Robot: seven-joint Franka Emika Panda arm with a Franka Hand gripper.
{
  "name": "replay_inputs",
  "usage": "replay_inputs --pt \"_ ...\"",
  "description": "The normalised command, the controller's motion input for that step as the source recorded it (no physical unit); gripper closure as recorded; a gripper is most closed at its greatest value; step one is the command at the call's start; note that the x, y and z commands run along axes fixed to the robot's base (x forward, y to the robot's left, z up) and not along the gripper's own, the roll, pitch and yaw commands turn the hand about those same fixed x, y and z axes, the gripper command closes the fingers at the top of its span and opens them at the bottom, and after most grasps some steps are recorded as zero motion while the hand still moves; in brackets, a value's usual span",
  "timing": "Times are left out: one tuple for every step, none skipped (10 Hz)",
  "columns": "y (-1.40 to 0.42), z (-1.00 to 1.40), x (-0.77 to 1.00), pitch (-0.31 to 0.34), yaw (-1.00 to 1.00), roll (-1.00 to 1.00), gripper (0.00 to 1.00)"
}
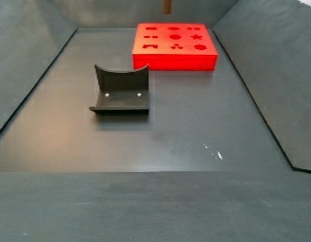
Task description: Insert the oval object.
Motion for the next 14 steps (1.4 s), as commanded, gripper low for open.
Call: replay_inputs --pt "0.00 0.13 -0.08 0.111 -0.96 0.07 1.00" --pt "0.00 0.20 -0.06 0.097 -0.97 0.05 1.00" --pt "0.00 0.29 -0.03 0.083 -0.99 0.02 1.00" --pt "0.00 0.38 0.00 0.074 -0.99 0.00 1.00" --pt "0.00 0.43 0.00 0.059 -0.99 0.00 1.00" --pt "0.00 0.45 0.00 0.011 -0.99 -0.01 1.00" --pt "0.00 0.14 0.04 0.000 -1.00 -0.09 1.00" --pt "-0.02 0.02 0.03 0.000 -1.00 -0.12 1.00" --pt "-0.05 -0.05 0.00 -0.139 -0.94 -0.18 1.00" --pt "-0.06 -0.17 -0.06 -0.259 -0.87 -0.23 1.00" --pt "-0.06 -0.23 -0.10 -0.300 -0.85 -0.25 1.00" --pt "-0.06 -0.24 -0.11 -0.303 -0.85 -0.25 1.00" --pt "-0.07 -0.29 -0.11 -0.299 -0.87 -0.21 1.00" --pt "-0.11 -0.41 -0.01 -0.230 -0.83 -0.14 1.00"
